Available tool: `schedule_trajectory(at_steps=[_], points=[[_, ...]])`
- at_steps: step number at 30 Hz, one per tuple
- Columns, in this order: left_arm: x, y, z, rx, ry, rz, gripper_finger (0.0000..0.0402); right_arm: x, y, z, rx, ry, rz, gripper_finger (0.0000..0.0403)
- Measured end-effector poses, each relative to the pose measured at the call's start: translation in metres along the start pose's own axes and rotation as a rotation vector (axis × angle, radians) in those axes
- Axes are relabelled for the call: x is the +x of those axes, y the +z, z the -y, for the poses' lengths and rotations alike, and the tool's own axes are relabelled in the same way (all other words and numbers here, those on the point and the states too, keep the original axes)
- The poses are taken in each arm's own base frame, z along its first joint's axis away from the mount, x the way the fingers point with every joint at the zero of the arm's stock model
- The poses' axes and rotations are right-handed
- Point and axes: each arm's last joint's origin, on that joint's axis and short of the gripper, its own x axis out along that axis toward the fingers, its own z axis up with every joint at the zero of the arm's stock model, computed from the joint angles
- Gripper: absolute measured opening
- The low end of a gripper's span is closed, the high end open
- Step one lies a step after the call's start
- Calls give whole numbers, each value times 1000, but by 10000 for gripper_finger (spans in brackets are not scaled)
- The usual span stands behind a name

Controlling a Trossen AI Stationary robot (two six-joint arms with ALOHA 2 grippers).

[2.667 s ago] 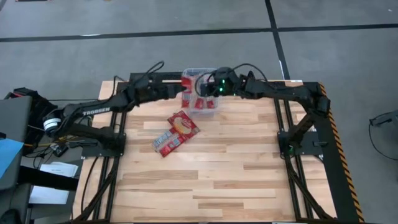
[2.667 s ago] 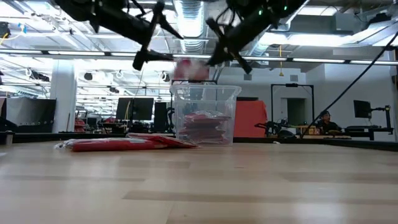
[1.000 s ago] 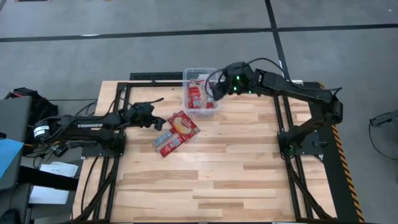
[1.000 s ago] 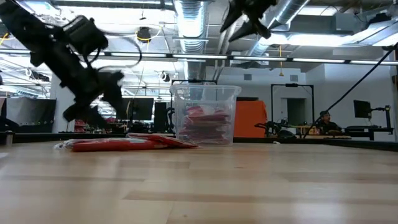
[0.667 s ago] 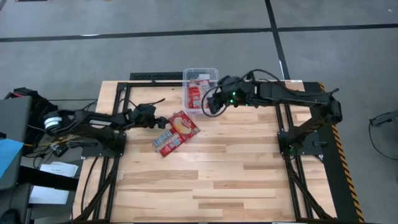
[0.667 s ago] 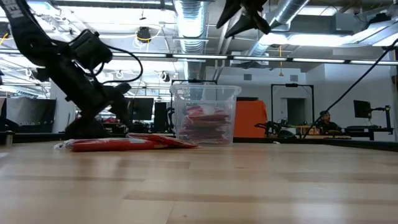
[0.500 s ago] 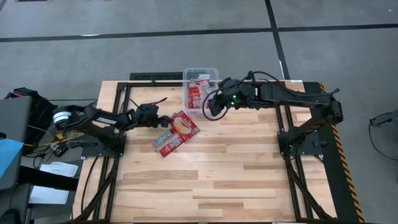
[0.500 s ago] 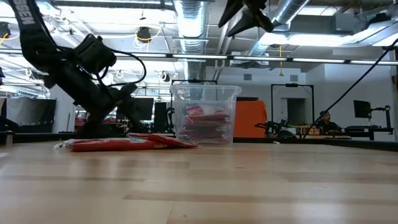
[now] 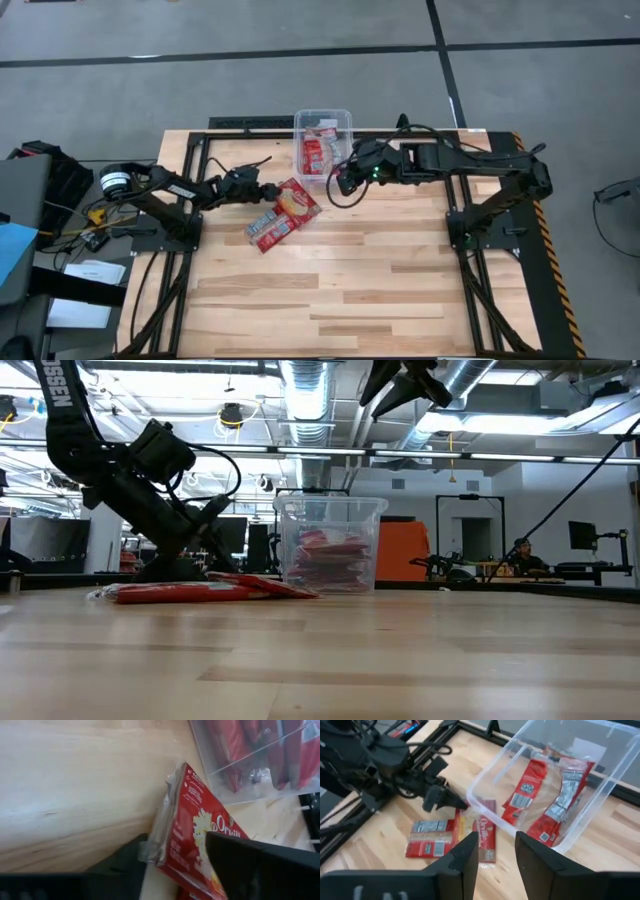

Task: Sort popcorn bags into baskets
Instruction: Put the red popcorn bag into the transparent bin

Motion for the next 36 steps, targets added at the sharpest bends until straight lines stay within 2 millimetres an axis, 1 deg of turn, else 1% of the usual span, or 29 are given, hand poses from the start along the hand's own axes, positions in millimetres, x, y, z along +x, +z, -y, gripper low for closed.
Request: schedule_trajectory(at_steps=[7, 9, 10, 13, 15, 20, 23, 26, 30, 34, 36], points=[[3, -1, 1, 32, 38, -42, 45, -4, -9, -7, -13, 14, -22, 128], [3, -1, 1, 39, 37, -57, 14, -6, -11, -10, -20, 22, -26, 123], [3, -2, 1, 40, 32, -67, 8, -6, -12, -11, -24, 26, -28, 121], [1, -4, 3, 52, 3, -110, 7, -9, -18, -16, -41, 41, -39, 119], [-3, -6, 6, 76, -21, -136, 3, -12, -23, -19, -54, 46, -55, 119], [-23, -11, 20, 61, -109, -233, 0, -20, -39, -27, -69, 48, -112, 124], [-36, -11, 32, 69, -183, -238, 0, -24, -49, -31, -80, 55, -139, 135], [-50, -16, 43, 82, -255, -255, 0, -22, -62, -34, -66, 73, -169, 163], [-70, -19, 58, 99, -371, -220, 0, -20, -75, -39, -48, 89, -185, 224], [-89, -21, 71, 123, -501, -203, 0, -4, -91, -48, -60, 115, -183, 275], [-99, -23, 76, 132, -563, -203, 0, 5, -91, -56, -53, 168, -144, 290]])
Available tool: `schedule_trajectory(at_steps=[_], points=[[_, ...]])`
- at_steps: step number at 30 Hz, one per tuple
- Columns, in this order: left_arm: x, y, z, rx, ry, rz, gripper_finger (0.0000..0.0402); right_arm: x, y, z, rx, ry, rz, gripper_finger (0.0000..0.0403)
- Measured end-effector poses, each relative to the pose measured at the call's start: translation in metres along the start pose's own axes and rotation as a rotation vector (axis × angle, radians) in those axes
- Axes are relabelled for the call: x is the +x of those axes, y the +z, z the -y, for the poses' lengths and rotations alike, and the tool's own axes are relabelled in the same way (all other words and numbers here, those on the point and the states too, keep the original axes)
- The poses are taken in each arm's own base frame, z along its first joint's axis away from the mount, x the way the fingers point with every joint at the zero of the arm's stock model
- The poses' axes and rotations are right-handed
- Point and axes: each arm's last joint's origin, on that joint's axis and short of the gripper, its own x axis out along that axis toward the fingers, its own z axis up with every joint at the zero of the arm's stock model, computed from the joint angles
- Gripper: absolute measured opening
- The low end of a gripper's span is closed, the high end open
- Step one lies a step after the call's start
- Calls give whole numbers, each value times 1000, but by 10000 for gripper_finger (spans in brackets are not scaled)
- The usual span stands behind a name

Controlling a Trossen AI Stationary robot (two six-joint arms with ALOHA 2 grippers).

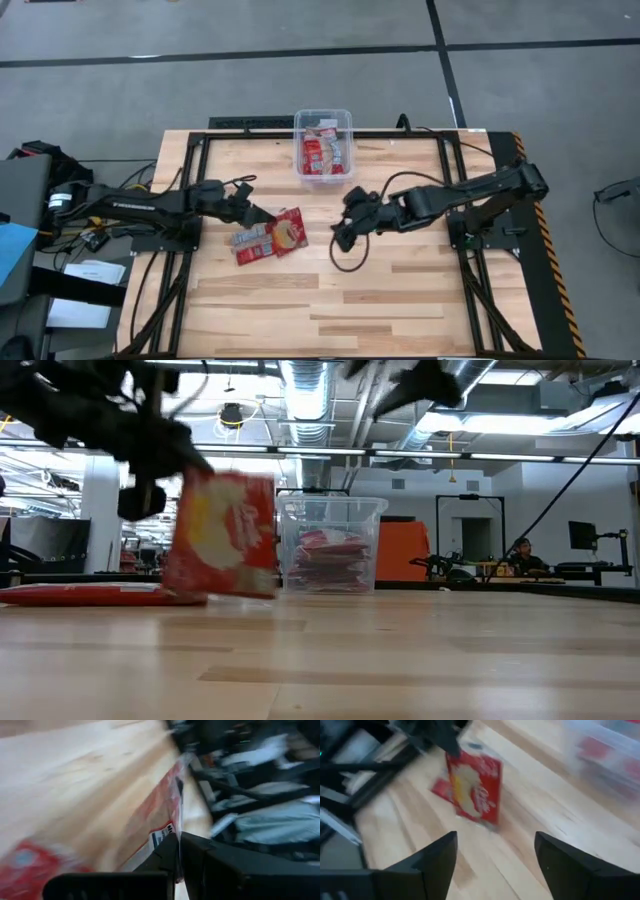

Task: Sort popcorn bags into baskets
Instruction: Put the red popcorn bag into the transparent bin

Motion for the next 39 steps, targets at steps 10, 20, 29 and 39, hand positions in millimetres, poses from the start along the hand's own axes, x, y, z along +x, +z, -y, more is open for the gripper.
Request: schedule_trajectory(at_steps=[10, 20, 29, 39], points=[[-17, 8, 61, 97, -237, 55, 0, 64, 2, -12, -141, 118, 53, 302], [-24, 25, 102, 177, -274, 84, 0, 75, 17, -13, -354, 127, 207, 302], [-26, 29, 109, 194, -272, 119, 0, 71, 30, -20, -438, 194, 336, 300], [-26, 31, 107, 204, -229, 166, 0, 75, 38, -12, -465, 247, 303, 120]])
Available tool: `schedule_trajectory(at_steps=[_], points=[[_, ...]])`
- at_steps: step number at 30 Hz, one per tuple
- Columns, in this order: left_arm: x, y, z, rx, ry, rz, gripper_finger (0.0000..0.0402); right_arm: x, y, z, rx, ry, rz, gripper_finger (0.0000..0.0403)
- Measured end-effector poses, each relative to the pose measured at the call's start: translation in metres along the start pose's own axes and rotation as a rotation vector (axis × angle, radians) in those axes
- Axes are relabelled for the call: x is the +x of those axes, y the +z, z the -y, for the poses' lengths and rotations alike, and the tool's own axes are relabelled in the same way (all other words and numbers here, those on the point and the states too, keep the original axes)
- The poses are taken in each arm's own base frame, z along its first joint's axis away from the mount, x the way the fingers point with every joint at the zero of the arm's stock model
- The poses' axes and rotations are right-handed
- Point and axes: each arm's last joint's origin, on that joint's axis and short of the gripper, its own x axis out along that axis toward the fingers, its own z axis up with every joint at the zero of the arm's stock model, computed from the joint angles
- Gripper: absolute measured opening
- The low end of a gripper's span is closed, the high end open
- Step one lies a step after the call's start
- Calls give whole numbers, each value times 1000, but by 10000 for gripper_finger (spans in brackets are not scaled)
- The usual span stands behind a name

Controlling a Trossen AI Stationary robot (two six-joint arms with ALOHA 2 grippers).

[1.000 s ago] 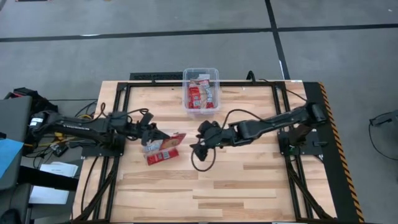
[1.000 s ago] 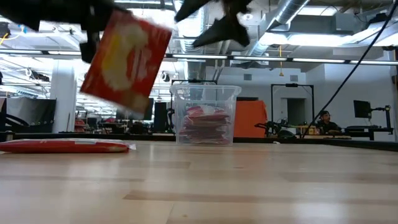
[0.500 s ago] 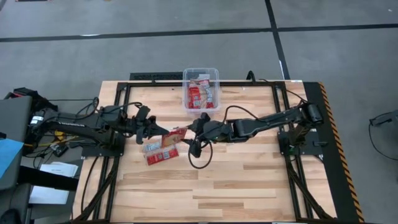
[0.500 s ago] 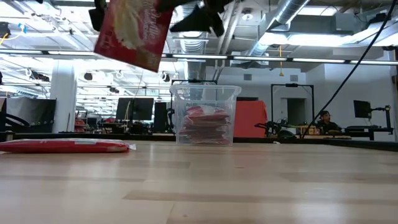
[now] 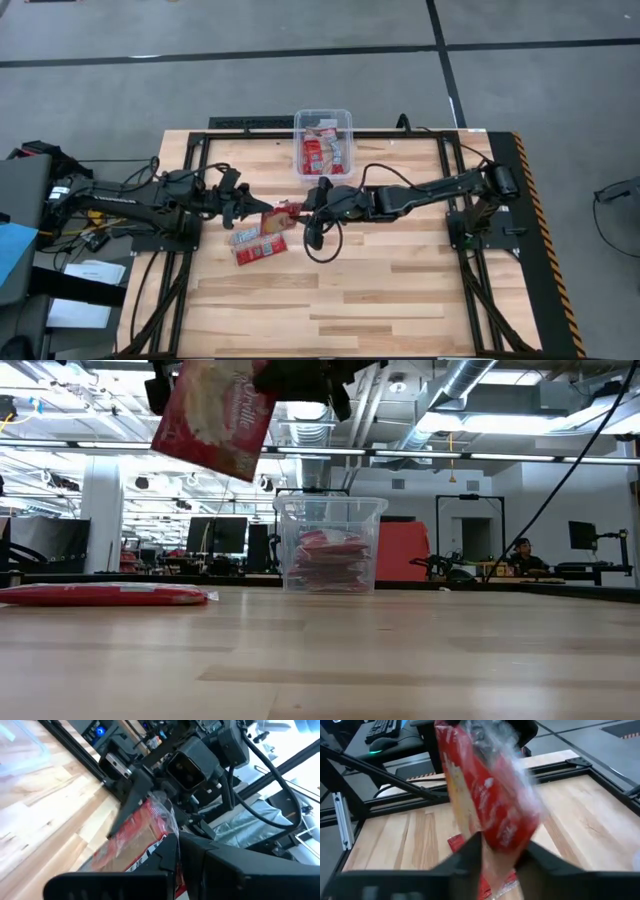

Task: Sort popcorn bags into baskets
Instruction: Put the red popcorn bag into the transparent bin

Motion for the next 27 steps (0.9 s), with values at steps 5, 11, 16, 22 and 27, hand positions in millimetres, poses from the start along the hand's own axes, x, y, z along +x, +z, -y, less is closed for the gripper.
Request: schedule_trajectory(at_steps=[5, 11, 16, 22, 27], points=[[1, 0, -3, -5, 66, 34, 0, 1, 2, 3, -18, 24, 10, 19], [-3, -2, -12, -6, 239, 100, 0, 0, 8, 17, 78, -5, 27, 29], [-12, 0, -21, 108, 427, 178, 22, -19, 29, 42, 108, -55, 31, 15], [-24, 8, -24, 207, 531, 272, 107, -44, 51, 89, 170, -187, 10, 24], [-31, 12, -28, 286, 598, 258, 198, -66, 68, 142, 226, -227, 48, 16]])
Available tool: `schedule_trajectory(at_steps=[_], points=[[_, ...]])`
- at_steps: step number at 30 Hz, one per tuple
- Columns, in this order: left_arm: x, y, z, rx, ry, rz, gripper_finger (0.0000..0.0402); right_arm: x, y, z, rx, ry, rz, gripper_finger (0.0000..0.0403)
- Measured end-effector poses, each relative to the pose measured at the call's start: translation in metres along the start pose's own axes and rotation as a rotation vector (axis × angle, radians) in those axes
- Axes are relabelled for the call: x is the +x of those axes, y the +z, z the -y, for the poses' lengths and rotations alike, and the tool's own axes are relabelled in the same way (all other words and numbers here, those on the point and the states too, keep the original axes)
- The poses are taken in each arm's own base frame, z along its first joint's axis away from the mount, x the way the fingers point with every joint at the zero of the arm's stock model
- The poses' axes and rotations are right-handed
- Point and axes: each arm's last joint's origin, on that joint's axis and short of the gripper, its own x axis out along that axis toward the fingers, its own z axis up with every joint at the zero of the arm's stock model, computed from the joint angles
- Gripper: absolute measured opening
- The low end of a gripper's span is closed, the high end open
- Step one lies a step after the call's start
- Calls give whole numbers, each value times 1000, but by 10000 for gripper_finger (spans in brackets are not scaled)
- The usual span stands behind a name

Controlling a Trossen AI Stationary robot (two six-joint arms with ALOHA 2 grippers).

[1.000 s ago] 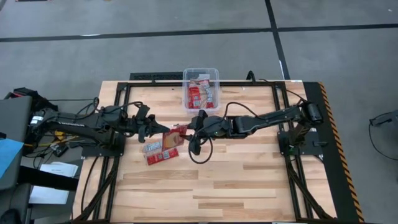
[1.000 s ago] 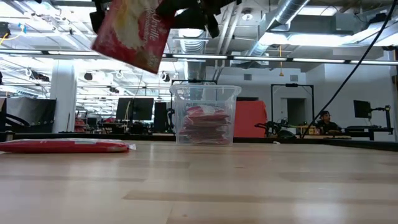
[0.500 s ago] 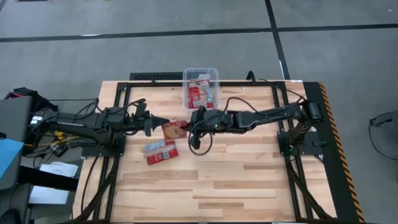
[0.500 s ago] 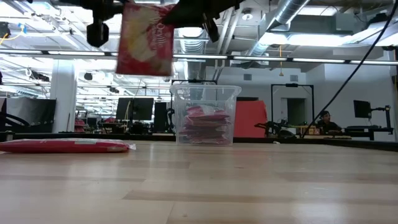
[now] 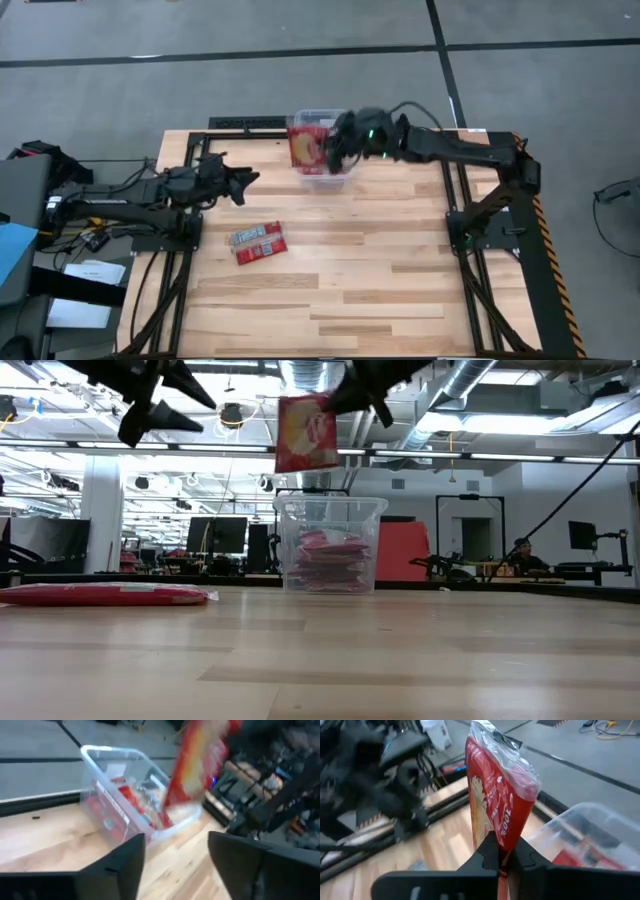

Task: Sort popcorn bags into baskets
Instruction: Put the red popcorn bag into the transparent bin

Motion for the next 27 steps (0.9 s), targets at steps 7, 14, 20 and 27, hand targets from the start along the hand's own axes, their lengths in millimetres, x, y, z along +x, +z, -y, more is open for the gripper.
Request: schedule_trajectory(at_steps=[7, 14, 20, 27], points=[[1, -9, -10, 51, 3, -159, 271, 19, -4, 78, 173, 13, -158, 42], [0, -15, -17, 82, 51, -235, 281, 45, -23, 122, 309, 47, -271, 40], [0, -17, -20, 93, 65, -273, 281, 57, -33, 144, 361, -9, -297, 103], [-2, -22, -23, 123, 56, -347, 281, 54, -31, 154, 387, -113, -257, 200]])
